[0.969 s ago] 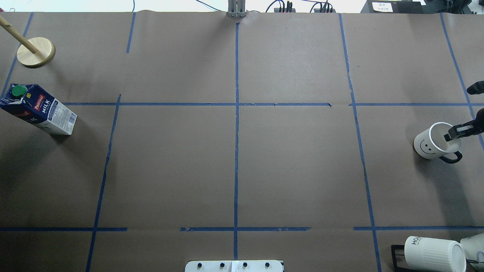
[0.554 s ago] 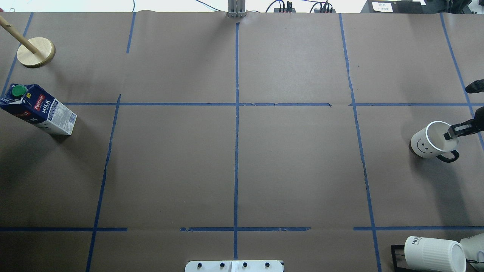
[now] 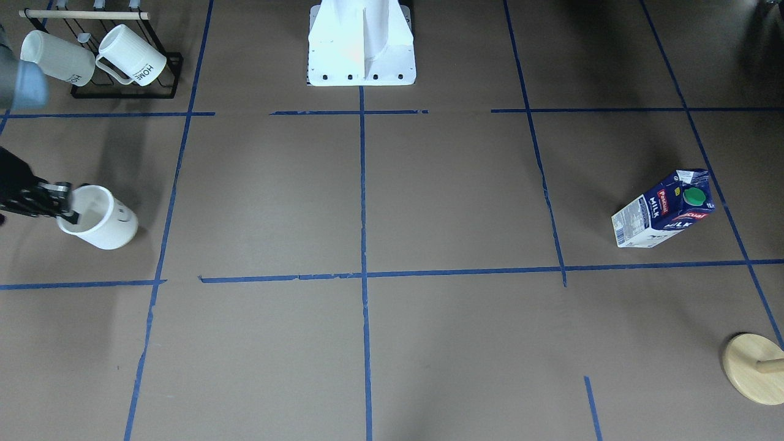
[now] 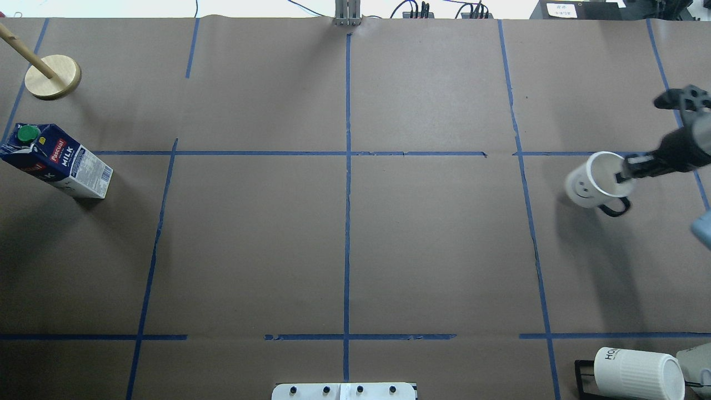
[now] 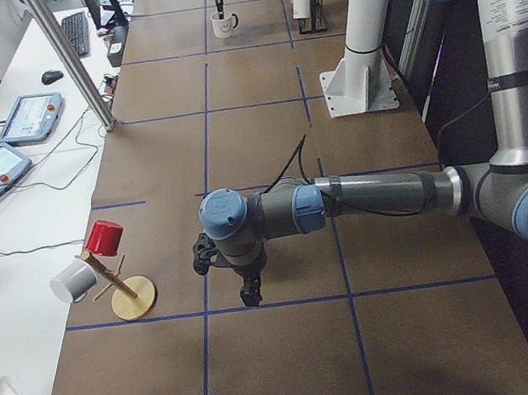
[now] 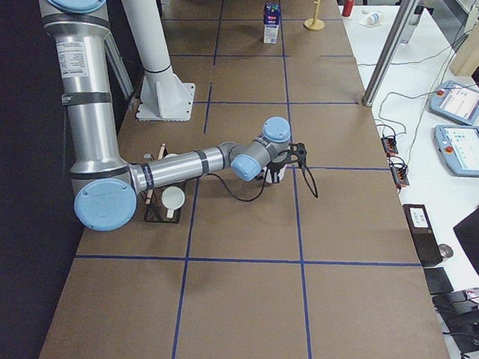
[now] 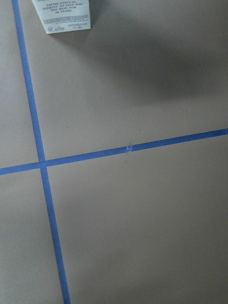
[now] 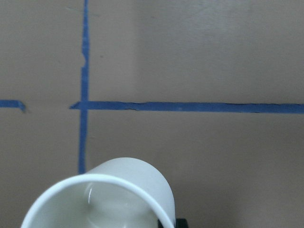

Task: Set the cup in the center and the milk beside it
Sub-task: 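Carry the white mug with the right gripper to the table's center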

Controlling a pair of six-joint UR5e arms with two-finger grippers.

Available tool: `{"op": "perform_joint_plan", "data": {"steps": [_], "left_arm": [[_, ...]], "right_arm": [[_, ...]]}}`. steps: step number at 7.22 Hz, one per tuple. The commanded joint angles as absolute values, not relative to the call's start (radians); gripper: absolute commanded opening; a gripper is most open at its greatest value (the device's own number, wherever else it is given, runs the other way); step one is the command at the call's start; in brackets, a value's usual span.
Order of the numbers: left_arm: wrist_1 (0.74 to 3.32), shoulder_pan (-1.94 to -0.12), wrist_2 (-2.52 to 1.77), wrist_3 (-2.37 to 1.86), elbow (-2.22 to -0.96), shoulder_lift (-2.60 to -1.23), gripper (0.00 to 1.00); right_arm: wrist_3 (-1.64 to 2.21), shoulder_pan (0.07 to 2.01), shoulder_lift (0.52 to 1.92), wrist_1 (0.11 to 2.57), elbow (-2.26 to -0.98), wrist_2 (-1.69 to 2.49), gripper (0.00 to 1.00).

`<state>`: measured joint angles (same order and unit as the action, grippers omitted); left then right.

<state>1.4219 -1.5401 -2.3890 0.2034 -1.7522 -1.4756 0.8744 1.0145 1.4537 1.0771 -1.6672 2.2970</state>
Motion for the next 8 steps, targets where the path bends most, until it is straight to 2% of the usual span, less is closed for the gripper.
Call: {"op": "perform_joint_plan", "data": {"steps": [1,3,5,8], "left_arm": [[1.427,-1.540,-2.390,0.204,-1.752,-1.476,1.00],[1.428,-1.540,-2.390,0.204,-1.752,-1.477,1.00],[1.428,-1.534,-2.390,0.203,-1.752,-1.477,1.00],[1.428,-1.529,-2.390,0.204,-1.752,-1.477,1.00]], "right_arm": [[1.084,0.906,1.237,1.215,-1.666,2.237,0.08],[1.220,0.787,1.041,1.389,-1.629,2.097,0.08],[1.380,0.718,0.872,1.413,-1.501,2.024,0.05],[1.534,0.655,0.818,1.428,-1.451,1.984,0.05]]}}
